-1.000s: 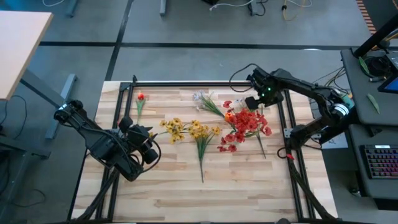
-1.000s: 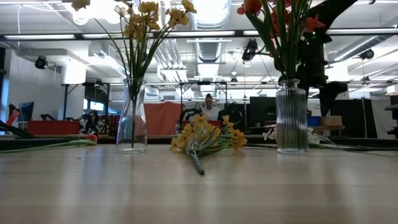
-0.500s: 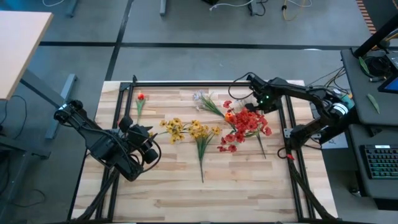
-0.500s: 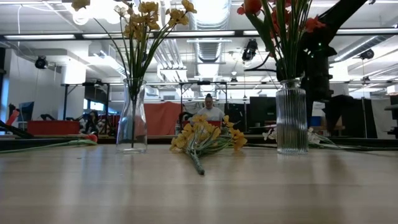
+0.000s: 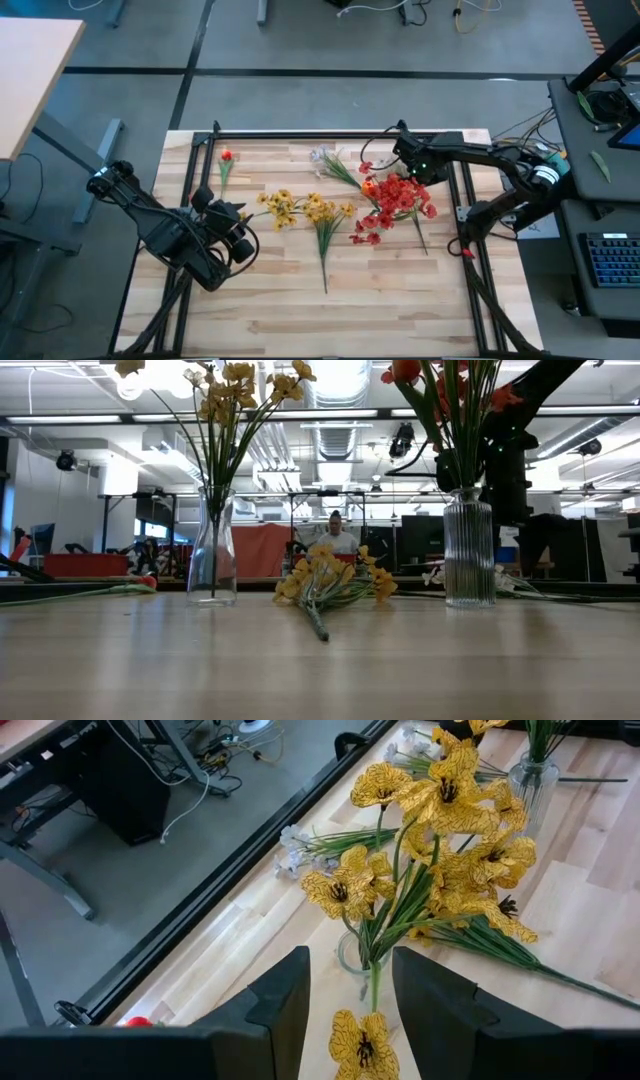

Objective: Sort flowers into vase by color
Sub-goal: Put the right white flower into the left transparent vase

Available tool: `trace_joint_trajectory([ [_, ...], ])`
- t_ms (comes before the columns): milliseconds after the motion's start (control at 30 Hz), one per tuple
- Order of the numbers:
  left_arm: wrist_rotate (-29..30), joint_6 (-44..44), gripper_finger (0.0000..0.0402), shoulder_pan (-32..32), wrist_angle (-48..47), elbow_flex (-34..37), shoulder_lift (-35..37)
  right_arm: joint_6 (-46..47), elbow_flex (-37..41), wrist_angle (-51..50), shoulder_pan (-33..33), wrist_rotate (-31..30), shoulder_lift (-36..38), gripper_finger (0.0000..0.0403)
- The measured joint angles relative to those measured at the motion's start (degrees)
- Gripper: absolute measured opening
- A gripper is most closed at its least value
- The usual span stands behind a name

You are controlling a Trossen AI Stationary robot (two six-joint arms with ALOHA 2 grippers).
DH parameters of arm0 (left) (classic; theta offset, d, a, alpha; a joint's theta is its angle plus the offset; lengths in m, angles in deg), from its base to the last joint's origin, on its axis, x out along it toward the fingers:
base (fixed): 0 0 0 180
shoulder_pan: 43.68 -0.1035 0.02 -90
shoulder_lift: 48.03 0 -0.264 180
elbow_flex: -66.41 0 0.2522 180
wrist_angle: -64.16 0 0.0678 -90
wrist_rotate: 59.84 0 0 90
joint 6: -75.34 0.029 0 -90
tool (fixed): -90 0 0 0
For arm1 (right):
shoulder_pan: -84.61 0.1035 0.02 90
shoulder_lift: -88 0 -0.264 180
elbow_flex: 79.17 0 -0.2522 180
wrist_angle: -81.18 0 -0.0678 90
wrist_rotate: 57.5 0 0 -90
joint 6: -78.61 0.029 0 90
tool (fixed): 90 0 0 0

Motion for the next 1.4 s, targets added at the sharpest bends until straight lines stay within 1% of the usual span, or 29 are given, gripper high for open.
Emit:
trace_joint_trajectory([
  [233,0.00,-0.01,0.0129,0.00,0.09,0.00,0.02,2.19,0.58,-0.07,2.13,-1.25,0.00,0.0338],
  [467,0.00,-0.01,0.0129,0.00,0.13,0.00,0.02,3.68,3.71,0.07,3.87,-1.87,0.00,0.0338],
  [633,0.00,-0.01,0.0129,0.00,0.16,0.02,0.02,5.39,4.62,0.21,6.61,-1.89,0.00,0.0338],
  [833,0.00,-0.01,0.0129,0.00,0.17,0.00,0.02,8.34,5.32,3.62,10.31,-2.02,0.00,0.0338],
  [933,0.00,-0.01,0.0129,0.00,0.20,0.00,0.02,9.48,5.85,4.24,10.95,-3.59,0.00,0.0335],
  [1100,0.00,-0.01,0.0129,0.00,0.23,0.02,0.00,10.27,7.32,5.15,10.88,-4.01,0.00,0.0317],
  [1233,0.00,-0.01,0.0129,0.00,0.33,0.02,0.02,11.24,8.88,7.32,10.88,-3.66,0.02,0.0293],
  [1300,0.00,-0.01,0.0129,0.00,0.33,0.02,0.01,11.43,9.13,7.72,10.88,-3.49,0.09,0.0277],
  [1400,0.00,-0.01,0.0129,0.00,0.37,0.02,0.01,11.86,9.14,8.01,10.88,-3.37,0.09,0.0242],
])
